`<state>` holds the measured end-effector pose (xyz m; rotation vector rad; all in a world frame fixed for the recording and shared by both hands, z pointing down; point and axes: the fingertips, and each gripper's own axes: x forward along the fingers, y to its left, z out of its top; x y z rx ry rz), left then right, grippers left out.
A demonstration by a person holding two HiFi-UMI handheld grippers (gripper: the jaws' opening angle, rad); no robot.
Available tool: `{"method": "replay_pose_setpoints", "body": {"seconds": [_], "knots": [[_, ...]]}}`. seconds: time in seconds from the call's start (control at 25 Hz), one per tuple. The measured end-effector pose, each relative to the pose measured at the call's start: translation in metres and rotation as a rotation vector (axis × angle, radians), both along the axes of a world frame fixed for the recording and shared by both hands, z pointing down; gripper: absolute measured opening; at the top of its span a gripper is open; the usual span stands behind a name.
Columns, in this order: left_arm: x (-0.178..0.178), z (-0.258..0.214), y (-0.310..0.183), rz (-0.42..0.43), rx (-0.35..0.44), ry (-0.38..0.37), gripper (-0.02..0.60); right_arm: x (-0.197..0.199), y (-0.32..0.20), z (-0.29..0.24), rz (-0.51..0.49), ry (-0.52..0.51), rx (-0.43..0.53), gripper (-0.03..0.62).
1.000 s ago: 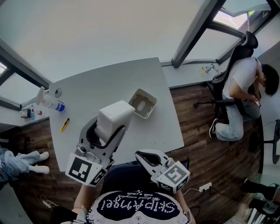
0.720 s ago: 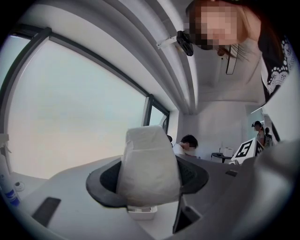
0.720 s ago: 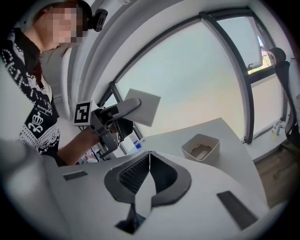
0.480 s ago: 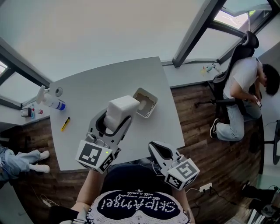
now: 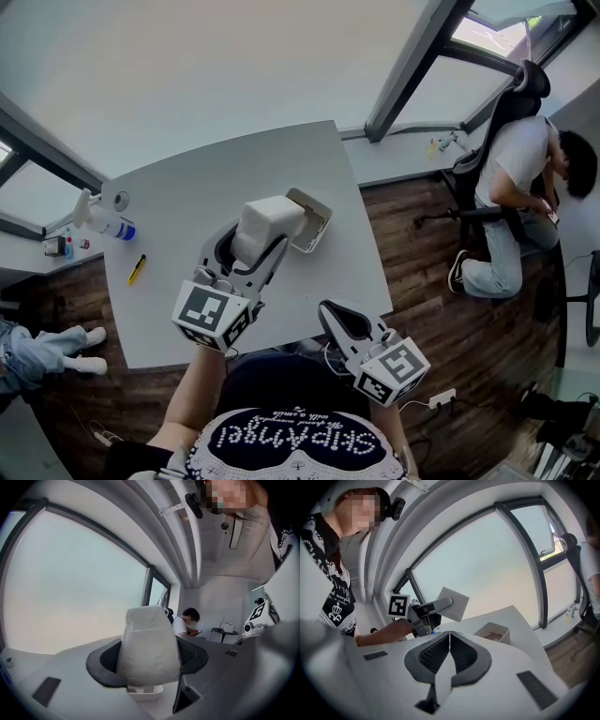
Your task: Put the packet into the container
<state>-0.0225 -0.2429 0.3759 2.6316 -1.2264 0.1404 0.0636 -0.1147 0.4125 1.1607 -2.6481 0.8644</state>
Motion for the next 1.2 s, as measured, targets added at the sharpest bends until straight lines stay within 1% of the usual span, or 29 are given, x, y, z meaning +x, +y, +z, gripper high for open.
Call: {"method": "replay_pose_setpoints", "body": {"seconds": [0.2,0.72,1.08,1.2], "knots": [[0.01,0.013,-0.013,0.023,-0.01,-0.022,0.276,0.007,-0.005,0.001,0.011,0.015,0.001,0.015],[0.027,0.051,-0.038,0.024,-0.074,-0.055,0.276,0.02,-0.007,0.008,0.05,0.016,-0.05,0.015],[0.044,0.072,-0.049,0.056,-0.105,-0.097,0.276,0.033,-0.009,0.013,0.071,0.017,-0.075,0.015],[0.046,0.077,-0.054,0.052,-0.107,-0.115,0.276,0.036,-0.008,0.015,0.08,0.016,-0.082,0.015]]}}
